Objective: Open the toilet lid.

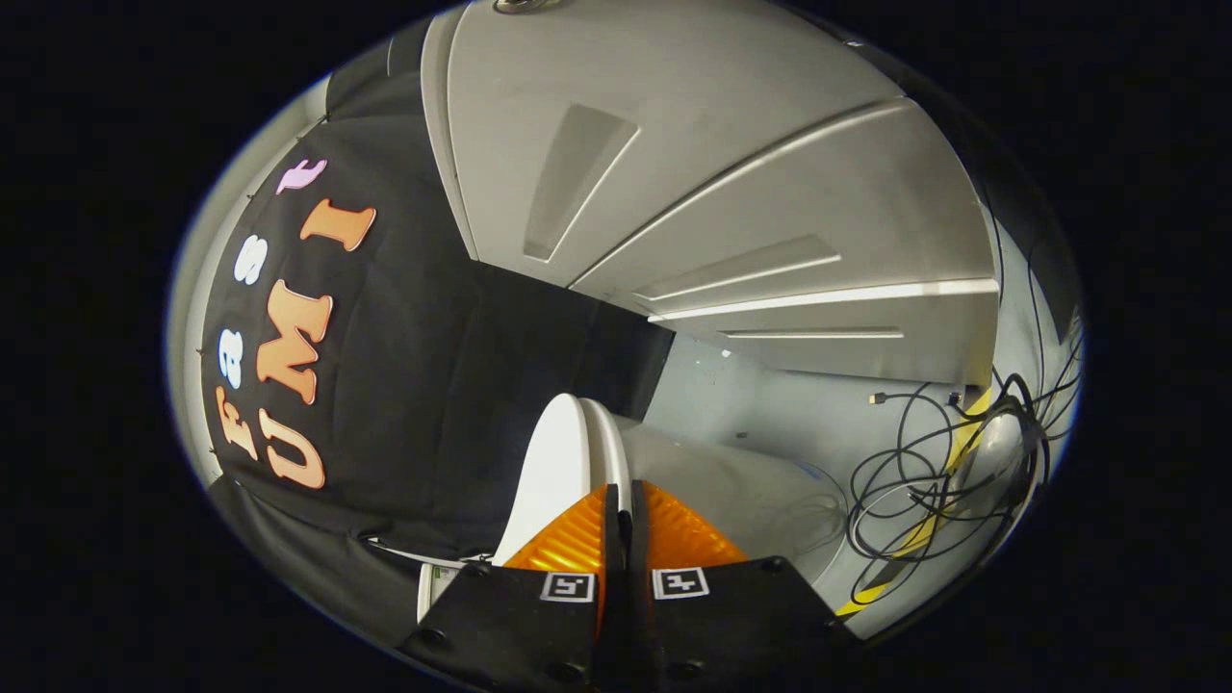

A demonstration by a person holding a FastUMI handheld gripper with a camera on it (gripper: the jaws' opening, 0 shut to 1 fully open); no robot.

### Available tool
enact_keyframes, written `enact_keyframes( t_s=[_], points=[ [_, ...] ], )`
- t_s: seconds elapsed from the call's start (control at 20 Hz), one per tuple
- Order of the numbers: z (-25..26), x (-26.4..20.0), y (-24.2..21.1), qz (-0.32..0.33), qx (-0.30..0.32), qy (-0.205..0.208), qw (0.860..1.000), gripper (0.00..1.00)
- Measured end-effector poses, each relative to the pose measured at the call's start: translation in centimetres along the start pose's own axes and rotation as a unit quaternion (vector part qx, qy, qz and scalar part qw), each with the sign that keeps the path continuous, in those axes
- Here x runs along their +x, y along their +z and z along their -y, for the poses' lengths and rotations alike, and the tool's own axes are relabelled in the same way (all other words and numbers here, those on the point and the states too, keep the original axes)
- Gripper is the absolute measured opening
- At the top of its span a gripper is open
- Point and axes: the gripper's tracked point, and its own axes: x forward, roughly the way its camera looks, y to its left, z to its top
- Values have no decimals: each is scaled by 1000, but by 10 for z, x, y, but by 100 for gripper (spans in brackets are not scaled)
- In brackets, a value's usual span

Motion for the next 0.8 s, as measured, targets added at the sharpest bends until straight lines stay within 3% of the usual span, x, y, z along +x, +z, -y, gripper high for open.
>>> enact_keyframes(
  t_s=[0.3, 0.8],
  points=[
    [-2, -4, -2, -6, 18, -3, 1000, 8],
    [-47, -12, 11, 24, -102, 1, 995, 8]
  ],
)
